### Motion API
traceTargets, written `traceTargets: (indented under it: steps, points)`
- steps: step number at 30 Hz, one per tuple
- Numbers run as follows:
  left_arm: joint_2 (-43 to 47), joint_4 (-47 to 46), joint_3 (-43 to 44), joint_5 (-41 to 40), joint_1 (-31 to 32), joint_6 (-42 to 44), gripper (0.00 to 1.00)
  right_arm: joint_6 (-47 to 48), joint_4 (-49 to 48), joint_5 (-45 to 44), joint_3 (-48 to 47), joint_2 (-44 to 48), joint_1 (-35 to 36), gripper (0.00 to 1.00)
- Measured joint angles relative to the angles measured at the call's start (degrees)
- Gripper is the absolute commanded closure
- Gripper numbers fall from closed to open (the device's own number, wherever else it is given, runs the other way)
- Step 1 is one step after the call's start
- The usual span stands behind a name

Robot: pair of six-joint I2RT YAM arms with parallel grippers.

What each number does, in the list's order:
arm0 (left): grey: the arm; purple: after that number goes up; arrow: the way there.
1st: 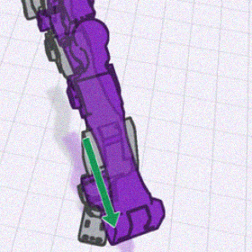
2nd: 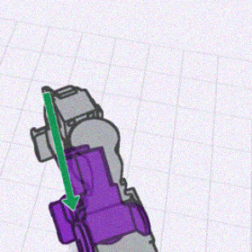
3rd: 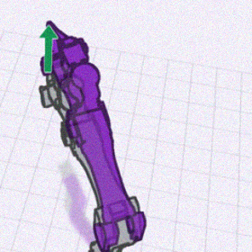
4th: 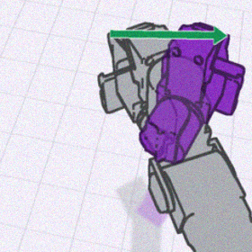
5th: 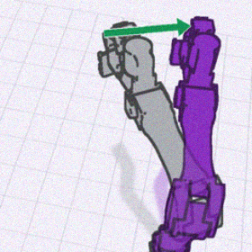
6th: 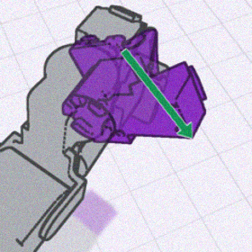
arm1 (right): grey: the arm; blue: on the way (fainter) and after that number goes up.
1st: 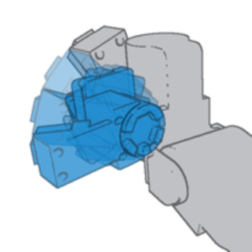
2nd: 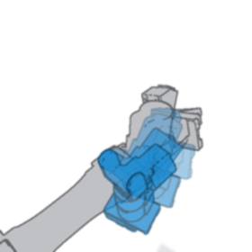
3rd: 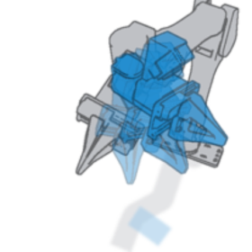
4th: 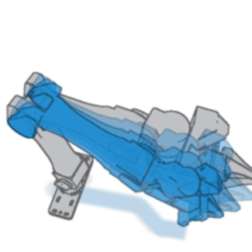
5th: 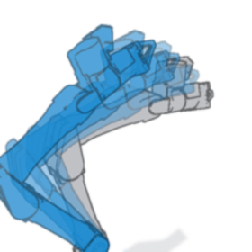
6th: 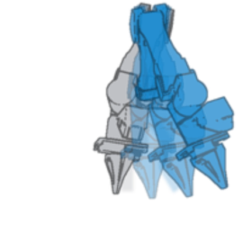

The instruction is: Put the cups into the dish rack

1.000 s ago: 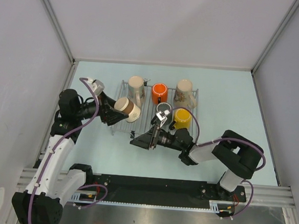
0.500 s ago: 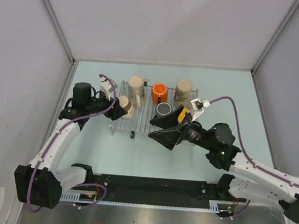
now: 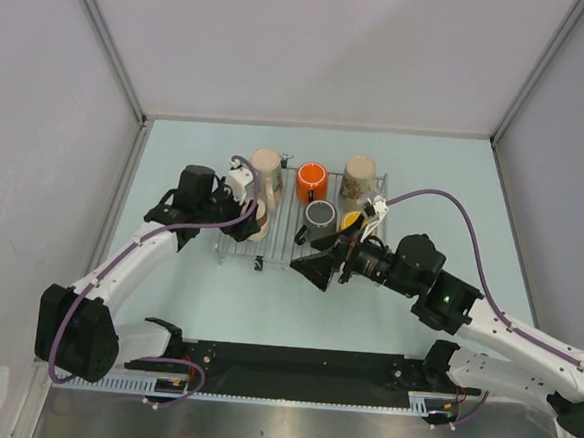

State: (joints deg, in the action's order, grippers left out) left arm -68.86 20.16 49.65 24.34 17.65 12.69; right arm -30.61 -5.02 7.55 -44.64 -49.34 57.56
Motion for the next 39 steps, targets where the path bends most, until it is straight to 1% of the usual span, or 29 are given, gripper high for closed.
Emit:
traceTargets:
  steps: [11, 20, 21, 22, 23, 24, 26, 28, 29, 31, 32, 33, 35, 37, 39]
  points:
    - [-4.1, -9.0, -5.9, -3.2, 1.3, -0.3, 1.00, 2.7, 4.0, 0.0, 0.0, -1.2, -3.9, 0.00]
    - [-9.2, -17.0, -6.4, -3.2, 2.0, -1.8, 1.00, 3.6, 3.8, 2.4, 0.2, -3.1, -5.9, 0.00]
    - [-9.4, -17.6, -6.5, -3.2, 2.0, -1.9, 0.97, 3.7, 3.9, 2.6, 0.4, -3.3, -6.0, 0.00]
    - [-9.6, -18.1, -6.6, -3.2, 2.0, -2.1, 0.90, 3.7, 3.8, 2.9, 0.6, -3.3, -6.2, 0.00]
    - [-9.7, -18.5, -6.6, -3.1, 2.0, -2.2, 0.77, 3.7, 3.9, 3.2, 0.8, -3.3, -6.5, 0.00]
    - [-9.9, -18.9, -6.6, -3.1, 2.0, -2.2, 0.73, 3.7, 3.8, 3.5, 0.9, -3.3, -6.9, 0.00]
    - [-9.9, -19.2, -6.7, -3.1, 2.1, -2.3, 0.64, 3.7, 3.8, 3.9, 1.2, -3.3, -7.7, 0.00]
    - [-9.9, -19.7, -7.0, -3.1, 2.1, -2.3, 0.60, 3.7, 3.6, 4.3, 1.7, -3.3, -8.7, 0.00]
    - [-9.8, -20.0, -7.2, -3.1, 2.1, -2.3, 0.53, 3.7, 3.5, 4.4, 1.8, -3.3, -8.9, 0.00]
    - [-9.4, -20.1, -7.5, -3.2, 2.1, -2.3, 0.47, 3.7, 3.5, 4.6, 2.1, -3.3, -9.4, 0.00]
    - [-9.1, -19.9, -7.6, -3.2, 2.1, -2.3, 0.39, 3.7, 3.4, 4.6, 2.2, -3.3, -9.5, 0.00]
    - [-8.8, -19.6, -7.7, -3.2, 2.1, -2.3, 0.34, 3.7, 3.4, 4.6, 2.3, -3.3, -9.7, 0.00]
    - [-7.7, -18.3, -8.0, -3.2, 2.1, -2.3, 0.25, 3.7, 3.4, 4.5, 2.6, -3.3, -9.9, 0.00]
    - [-5.9, -16.4, -8.5, -3.3, 2.1, -2.4, 0.20, 3.7, 3.5, 4.0, 2.6, -3.3, -10.0, 0.00]
    - [-2.9, -13.7, -8.9, -3.3, 2.2, -2.7, 0.10, 3.7, 3.5, 2.8, 2.6, -3.3, -9.9, 0.00]
